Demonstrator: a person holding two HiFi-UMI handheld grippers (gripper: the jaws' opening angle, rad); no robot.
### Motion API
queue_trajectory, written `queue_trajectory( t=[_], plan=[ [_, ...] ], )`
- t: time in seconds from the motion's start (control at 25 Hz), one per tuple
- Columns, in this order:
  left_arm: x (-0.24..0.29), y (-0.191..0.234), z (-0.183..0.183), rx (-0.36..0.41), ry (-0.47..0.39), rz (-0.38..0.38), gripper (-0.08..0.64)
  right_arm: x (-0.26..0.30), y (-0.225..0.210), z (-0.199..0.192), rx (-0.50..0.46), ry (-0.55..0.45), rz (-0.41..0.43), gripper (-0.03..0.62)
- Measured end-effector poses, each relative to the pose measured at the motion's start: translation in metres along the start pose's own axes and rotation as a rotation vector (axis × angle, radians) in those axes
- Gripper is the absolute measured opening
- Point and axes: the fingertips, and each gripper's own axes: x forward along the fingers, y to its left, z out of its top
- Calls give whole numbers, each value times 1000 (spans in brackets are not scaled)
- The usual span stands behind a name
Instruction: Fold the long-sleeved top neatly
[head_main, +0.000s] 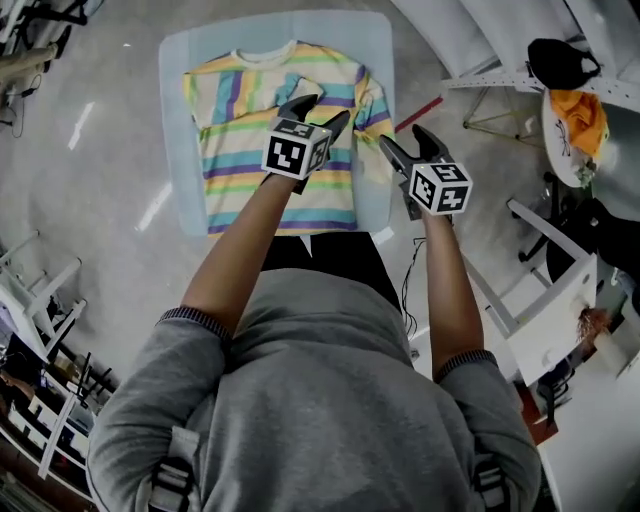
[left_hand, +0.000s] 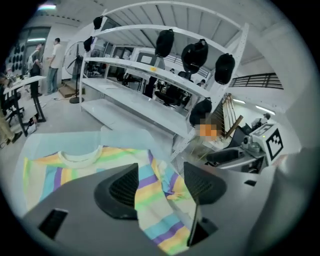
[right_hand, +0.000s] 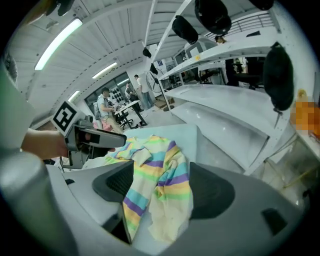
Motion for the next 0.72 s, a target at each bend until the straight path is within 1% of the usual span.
queue_trajectory(
  t=[0.16, 0.24, 0.32, 0.48, 0.72],
  plan=[
    [-16, -26, -15, 75, 6, -106, 308, -30, -7, -9, 95, -43, -127, 364],
    [-19, -34, -27, 98, 23, -147, 308, -43, -10, -23, 146, -59, -186, 360],
    [-21, -39, -41, 113, 43, -186, 308, -51, -11, -44, 198, -67, -233, 354],
    [-20, -49, -61, 145, 77, -226, 308, -51, -10, -94, 288, -53, -264, 333],
    [-11, -61, -82, 177, 115, -246, 308, -25, -10, -143, 346, -14, -276, 302]
  ],
)
